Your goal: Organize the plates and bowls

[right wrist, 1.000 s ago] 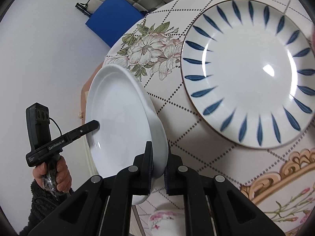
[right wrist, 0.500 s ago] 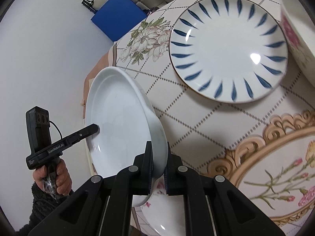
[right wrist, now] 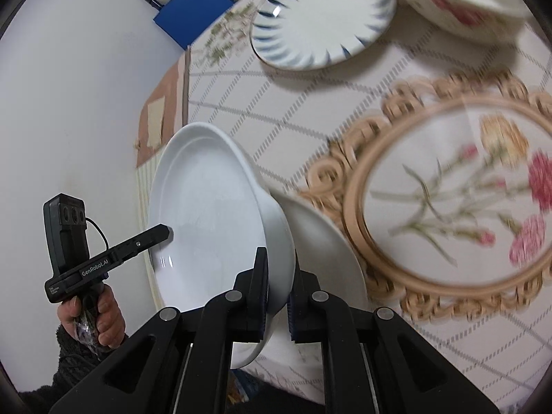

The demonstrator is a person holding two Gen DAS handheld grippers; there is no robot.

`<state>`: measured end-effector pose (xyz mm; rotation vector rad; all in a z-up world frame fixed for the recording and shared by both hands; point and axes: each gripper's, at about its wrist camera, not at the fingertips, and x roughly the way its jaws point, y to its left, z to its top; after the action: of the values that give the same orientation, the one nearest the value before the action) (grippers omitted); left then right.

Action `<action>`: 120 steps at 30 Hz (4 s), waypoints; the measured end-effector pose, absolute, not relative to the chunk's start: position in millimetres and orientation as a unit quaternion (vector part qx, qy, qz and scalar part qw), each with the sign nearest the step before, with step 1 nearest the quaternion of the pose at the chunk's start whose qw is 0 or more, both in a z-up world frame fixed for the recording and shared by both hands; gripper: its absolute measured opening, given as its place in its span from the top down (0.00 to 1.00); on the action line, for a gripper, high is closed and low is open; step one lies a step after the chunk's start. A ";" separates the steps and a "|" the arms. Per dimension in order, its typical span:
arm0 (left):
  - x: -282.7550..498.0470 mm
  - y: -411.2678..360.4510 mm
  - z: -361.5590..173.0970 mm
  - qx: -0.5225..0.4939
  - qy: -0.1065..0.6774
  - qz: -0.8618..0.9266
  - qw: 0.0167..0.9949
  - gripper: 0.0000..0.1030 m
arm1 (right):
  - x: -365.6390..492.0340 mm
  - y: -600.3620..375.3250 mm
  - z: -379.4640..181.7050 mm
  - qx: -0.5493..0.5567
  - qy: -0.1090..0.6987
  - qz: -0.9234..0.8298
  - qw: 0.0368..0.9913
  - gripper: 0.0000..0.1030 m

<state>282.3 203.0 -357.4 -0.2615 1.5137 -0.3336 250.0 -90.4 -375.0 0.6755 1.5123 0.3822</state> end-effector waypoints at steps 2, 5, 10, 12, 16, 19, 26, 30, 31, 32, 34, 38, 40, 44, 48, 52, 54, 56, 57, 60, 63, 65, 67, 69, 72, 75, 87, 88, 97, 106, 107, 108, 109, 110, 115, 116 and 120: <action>271.5 201.1 -361.7 -0.119 0.687 -0.149 0.702 0.78 | 238.6 -93.5 -378.4 0.298 0.672 0.168 0.656 0.90; 257.2 197.0 -368.6 -0.117 0.695 -0.148 0.694 0.78 | 226.6 -97.4 -383.6 0.295 0.677 0.165 0.654 0.90; 240.8 191.9 -381.9 -0.115 0.708 -0.145 0.682 0.78 | 219.0 -99.5 -392.3 0.278 0.685 0.158 0.654 0.90; 236.4 190.3 -385.9 -0.115 0.710 -0.144 0.680 0.78 | 218.7 -99.7 -395.3 0.274 0.688 0.157 0.654 0.90; 232.2 188.8 -392.7 -0.111 0.714 -0.141 0.676 0.78 | 222.6 -95.8 -398.9 0.264 0.690 0.155 0.656 0.90; 229.2 188.4 -397.3 -0.106 0.717 -0.140 0.674 0.78 | 228.3 -90.0 -404.0 0.258 0.692 0.153 0.656 0.90; 228.0 186.8 -397.3 -0.089 0.716 -0.136 0.679 0.78 | 227.0 -86.0 -411.9 0.260 0.695 0.152 0.653 0.90; 224.5 182.6 -403.7 -0.082 0.722 -0.132 0.674 0.78 | 223.0 -85.4 -415.4 0.262 0.696 0.146 0.653 0.90; 223.6 182.2 -405.5 -0.084 0.724 -0.131 0.672 0.78 | 222.1 -85.1 -417.1 0.261 0.695 0.144 0.654 0.90; 222.6 180.7 -406.8 -0.082 0.725 -0.130 0.671 0.78 | 221.7 -84.3 -418.2 0.260 0.695 0.143 0.655 0.90; 220.4 178.5 -409.0 -0.075 0.726 -0.130 0.671 0.78 | 221.3 -84.5 -419.1 0.261 0.693 0.143 0.657 0.90; 220.2 177.5 -414.8 -0.078 0.730 -0.128 0.667 0.78 | 224.9 -82.4 -420.7 0.253 0.690 0.142 0.664 0.90; 220.1 176.7 -417.0 -0.076 0.731 -0.124 0.667 0.78 | 226.9 -80.9 -420.8 0.246 0.687 0.143 0.668 0.90; 218.5 176.9 -420.3 -0.072 0.732 -0.121 0.667 0.78 | 229.5 -76.8 -422.4 0.239 0.683 0.146 0.674 0.88; 217.6 174.5 -420.5 -0.070 0.731 -0.121 0.668 0.78 | 230.8 -75.3 -421.3 0.233 0.679 0.154 0.679 0.88; 219.1 172.5 -421.1 -0.070 0.736 -0.113 0.664 0.77 | 233.0 -73.4 -421.0 0.224 0.687 0.153 0.674 0.86; 219.9 171.3 -420.9 -0.069 0.738 -0.107 0.663 0.77 | 234.6 -70.7 -422.4 0.226 0.696 0.147 0.665 0.86; 221.4 170.3 -422.1 -0.071 0.745 -0.099 0.656 0.76 | 235.9 -69.3 -423.4 0.226 0.705 0.141 0.657 0.86; 222.8 168.4 -422.9 -0.073 0.748 -0.095 0.653 0.76 | 236.2 -68.4 -423.7 0.224 0.710 0.138 0.654 0.86; 222.3 166.2 -423.1 -0.072 0.754 -0.085 0.648 0.76 | 236.8 -66.3 -423.9 0.221 0.724 0.128 0.641 0.86; 221.8 164.9 -422.4 -0.068 0.758 -0.077 0.645 0.76 | 237.2 -63.7 -423.6 0.215 0.739 0.118 0.628 0.86; 221.3 164.5 -422.2 -0.068 0.759 -0.073 0.644 0.76 | 238.0 -60.7 -423.0 0.210 0.747 0.112 0.621 0.85; 221.1 164.8 -420.2 -0.072 0.759 -0.068 0.644 0.76 | 238.0 -59.9 -422.7 0.210 0.753 0.109 0.614 0.83; 219.1 164.7 -418.3 -0.070 0.761 -0.065 0.642 0.76 | 238.7 -58.3 -422.0 0.205 0.757 0.109 0.610 0.83; 219.8 167.9 -416.0 -0.069 0.764 -0.060 0.639 0.76 | 238.9 -56.3 -421.5 0.201 0.764 0.106 0.604 0.83; 220.5 169.4 -414.7 -0.075 0.768 -0.056 0.634 0.76 | 237.4 -58.3 -420.2 0.199 0.771 0.102 0.597 0.83; 204.0 165.2 -405.9 -0.087 0.785 -0.054 0.611 0.76 | 226.9 -61.2 -410.0 0.176 0.792 0.093 0.577 0.81; 201.8 164.0 -402.9 -0.084 0.787 -0.054 0.609 0.76 | 226.3 -61.2 -407.5 0.170 0.791 0.092 0.580 0.81; 236.3 137.7 -338.3 -0.077 0.730 -0.072 0.675 0.21 | 261.0 -93.5 -361.5 0.177 0.734 0.077 0.651 0.02; 372.6 102.2 -313.9 -0.043 0.654 -0.083 0.751 0.06 | 359.0 -140.4 -344.3 0.231 0.647 0.007 0.727 0.00; 389.1 96.2 -317.3 -0.044 0.656 -0.084 0.749 0.06 | 368.3 -141.0 -349.4 0.234 0.648 0.002 0.725 0.00; 406.4 90.3 -323.0 -0.050 0.659 -0.086 0.745 0.06 | 378.1 -143.8 -357.8 0.242 0.651 -0.005 0.720 0.00; 420.2 88.0 -331.0 -0.058 0.665 -0.088 0.740 0.06 | 386.5 -141.8 -364.0 0.251 0.651 -0.008 0.717 0.00; 433.8 85.3 -339.4 -0.067 0.672 -0.088 0.732 0.06 | 393.3 -145.1 -374.4 0.273 0.650 -0.011 0.709 0.00; 486.6 69.6 -389.1 -0.113 0.710 -0.086 0.690 0.07 | 402.0 -145.5 -405.3 0.328 0.643 -0.024 0.691 0.11; 494.4 66.8 -398.2 -0.114 0.716 -0.086 0.684 0.14 | 402.0 -144.7 -409.8 0.334 0.641 -0.025 0.690 0.17; 511.3 53.5 -420.2 -0.093 0.732 -0.096 0.668 0.44 | 408.0 -142.1 -429.4 0.351 0.642 -0.036 0.681 0.39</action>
<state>511.3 53.5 -420.2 -0.2104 1.6500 -0.2167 408.0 -142.1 -429.4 0.7868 1.4415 -0.0812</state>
